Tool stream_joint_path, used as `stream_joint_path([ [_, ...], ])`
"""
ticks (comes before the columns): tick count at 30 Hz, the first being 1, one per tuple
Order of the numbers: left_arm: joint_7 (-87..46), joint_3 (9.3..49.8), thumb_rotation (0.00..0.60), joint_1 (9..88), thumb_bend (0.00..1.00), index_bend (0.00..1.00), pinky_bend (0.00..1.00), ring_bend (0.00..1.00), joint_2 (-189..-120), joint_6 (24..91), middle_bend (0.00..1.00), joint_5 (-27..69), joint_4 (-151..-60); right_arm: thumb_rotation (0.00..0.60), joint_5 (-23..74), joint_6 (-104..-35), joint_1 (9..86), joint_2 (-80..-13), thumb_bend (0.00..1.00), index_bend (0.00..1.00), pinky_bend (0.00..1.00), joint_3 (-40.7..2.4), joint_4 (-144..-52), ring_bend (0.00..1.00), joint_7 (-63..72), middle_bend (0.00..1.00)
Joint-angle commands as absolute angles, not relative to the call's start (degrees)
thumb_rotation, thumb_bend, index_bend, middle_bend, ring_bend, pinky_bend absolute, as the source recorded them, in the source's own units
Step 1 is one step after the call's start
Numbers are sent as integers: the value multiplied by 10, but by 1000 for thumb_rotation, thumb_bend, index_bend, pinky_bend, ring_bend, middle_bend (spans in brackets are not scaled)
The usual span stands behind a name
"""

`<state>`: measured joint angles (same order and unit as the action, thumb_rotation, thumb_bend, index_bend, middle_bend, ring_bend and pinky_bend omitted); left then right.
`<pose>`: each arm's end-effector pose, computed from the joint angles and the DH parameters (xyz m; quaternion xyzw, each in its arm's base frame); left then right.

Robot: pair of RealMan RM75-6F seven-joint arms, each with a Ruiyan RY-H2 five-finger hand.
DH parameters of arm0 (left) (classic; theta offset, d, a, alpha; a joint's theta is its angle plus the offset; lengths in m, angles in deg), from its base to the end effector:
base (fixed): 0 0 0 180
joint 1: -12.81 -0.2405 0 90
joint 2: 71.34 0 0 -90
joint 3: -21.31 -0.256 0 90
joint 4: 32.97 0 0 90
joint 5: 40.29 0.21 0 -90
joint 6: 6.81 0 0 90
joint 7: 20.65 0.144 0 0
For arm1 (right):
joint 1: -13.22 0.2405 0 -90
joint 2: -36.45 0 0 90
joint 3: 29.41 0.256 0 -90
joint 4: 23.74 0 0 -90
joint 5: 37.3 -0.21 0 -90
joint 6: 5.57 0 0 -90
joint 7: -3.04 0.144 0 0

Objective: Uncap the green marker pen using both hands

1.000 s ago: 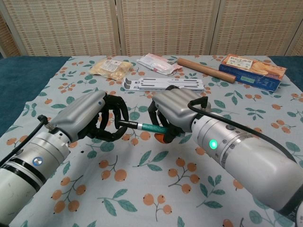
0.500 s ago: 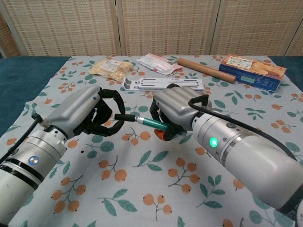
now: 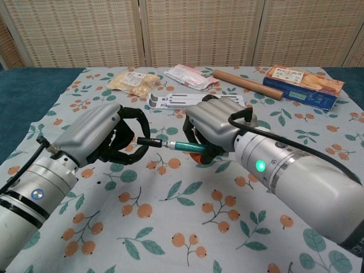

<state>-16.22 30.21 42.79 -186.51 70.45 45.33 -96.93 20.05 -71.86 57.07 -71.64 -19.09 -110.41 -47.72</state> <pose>-0.1365 0.2764 -0.0880 -0.6241 -0.3888 -0.5460 0.4015 -0.0729 -0.2869 -0.0932 0.7755 -0.2956 0.3415 0.4411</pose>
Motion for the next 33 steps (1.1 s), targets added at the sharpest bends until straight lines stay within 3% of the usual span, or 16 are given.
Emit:
stream_joint_path([
  [1,-169,311,600,430,770,847,987,793,-1864,702,935,446,-954,600,203,-719,568,-705,457,858,9,-200,-1110,523,-483,857],
  [7,-179,316,600,429,749,838,984,792,-1861,687,921,429,-925,600,210,-719,560,-694,458,858,15,-218,-1096,522,-481,857],
  [11,-179,306,600,427,633,791,976,786,-1860,670,879,423,-908,600,237,-724,556,-710,458,837,19,-233,-1059,522,-469,857],
  [14,-172,296,600,428,562,638,957,761,-1857,649,719,419,-903,600,255,-723,553,-719,458,656,20,-244,-1036,474,-458,759],
  [16,-163,293,600,428,539,515,943,732,-1850,632,589,411,-910,600,257,-719,550,-721,452,485,17,-248,-1029,413,-457,631],
  [19,-147,292,600,429,490,303,931,661,-1833,599,362,391,-934,600,214,-708,546,-718,417,124,1,-244,-1041,265,-500,393],
  [21,-136,295,600,429,471,204,920,624,-1823,584,244,377,-953,600,176,-703,547,-712,397,11,0,-237,-1061,181,-534,279],
  [24,-123,300,600,427,454,139,910,599,-1811,572,159,360,-980,600,149,-705,549,-701,376,0,0,-230,-1086,122,-559,196],
  [29,-107,302,600,423,447,111,911,593,-1791,569,134,347,-1017,600,94,-716,552,-674,329,0,0,-221,-1138,68,-603,114],
  [33,-103,304,600,419,427,55,891,513,-1763,572,76,345,-1068,600,54,-733,557,-638,264,0,0,-216,-1194,4,-640,20],
])
